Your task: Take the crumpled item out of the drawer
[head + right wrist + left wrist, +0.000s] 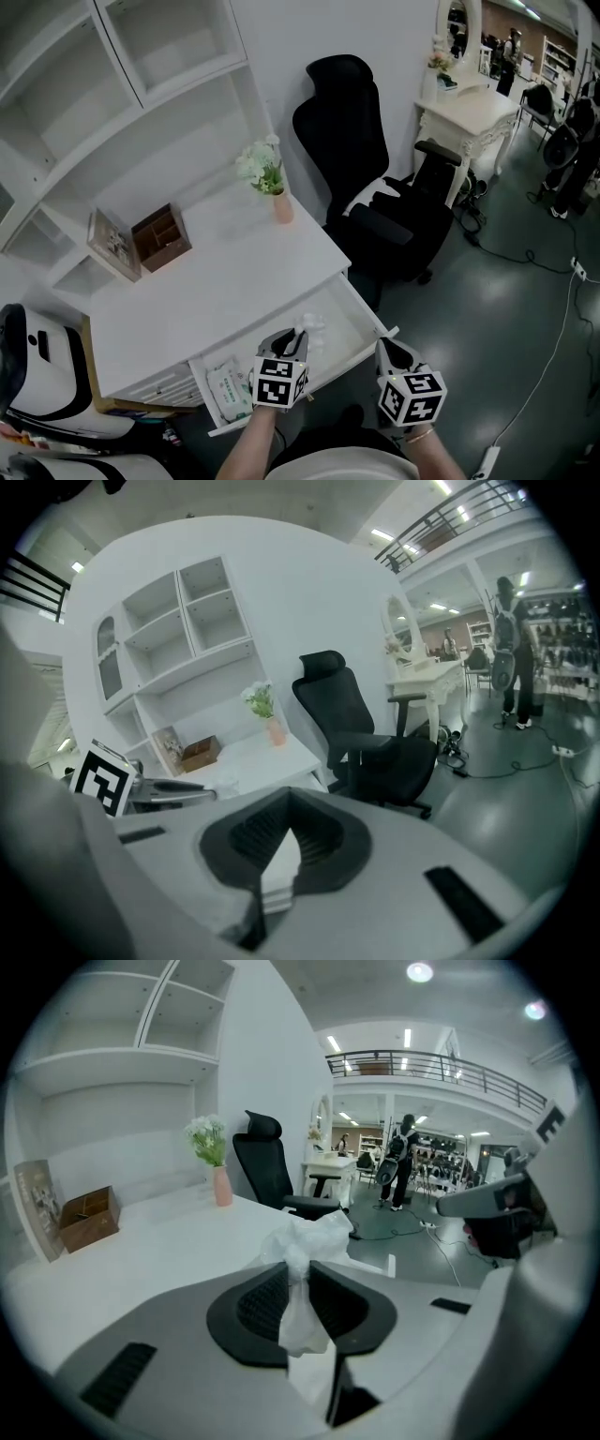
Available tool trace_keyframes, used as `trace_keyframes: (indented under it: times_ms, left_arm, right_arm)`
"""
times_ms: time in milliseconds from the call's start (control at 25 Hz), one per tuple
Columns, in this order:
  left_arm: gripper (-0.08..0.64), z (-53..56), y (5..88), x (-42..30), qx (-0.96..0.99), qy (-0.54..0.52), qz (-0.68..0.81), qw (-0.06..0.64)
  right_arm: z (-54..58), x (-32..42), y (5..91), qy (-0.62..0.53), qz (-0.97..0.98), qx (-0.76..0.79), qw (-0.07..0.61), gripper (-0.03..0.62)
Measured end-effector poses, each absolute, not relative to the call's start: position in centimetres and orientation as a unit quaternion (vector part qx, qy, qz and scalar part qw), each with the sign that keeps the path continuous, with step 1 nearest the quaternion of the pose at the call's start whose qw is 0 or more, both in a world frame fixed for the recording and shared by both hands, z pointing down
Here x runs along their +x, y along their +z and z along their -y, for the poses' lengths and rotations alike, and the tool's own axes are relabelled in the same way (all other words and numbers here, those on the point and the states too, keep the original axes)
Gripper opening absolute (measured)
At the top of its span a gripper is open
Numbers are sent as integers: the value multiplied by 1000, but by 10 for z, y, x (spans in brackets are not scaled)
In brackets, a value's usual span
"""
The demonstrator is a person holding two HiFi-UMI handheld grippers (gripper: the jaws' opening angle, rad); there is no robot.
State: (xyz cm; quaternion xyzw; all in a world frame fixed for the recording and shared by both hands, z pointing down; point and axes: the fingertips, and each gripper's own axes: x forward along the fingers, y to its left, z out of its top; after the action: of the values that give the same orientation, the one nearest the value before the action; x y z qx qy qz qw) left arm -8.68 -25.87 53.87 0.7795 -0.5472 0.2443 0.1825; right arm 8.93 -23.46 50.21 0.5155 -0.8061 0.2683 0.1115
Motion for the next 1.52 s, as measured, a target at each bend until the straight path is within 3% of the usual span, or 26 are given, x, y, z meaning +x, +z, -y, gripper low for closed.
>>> trace_keyframes:
  times_ms: [840, 1520]
  left_arm:
    - [64, 224, 481, -114, 757, 142, 612, 180]
    - [64, 207, 478, -108, 753, 133, 618, 181]
  right_arm:
    - [236, 80, 472, 214, 835, 497, 99, 2]
    - [227, 77, 465, 197, 852, 476, 96, 2]
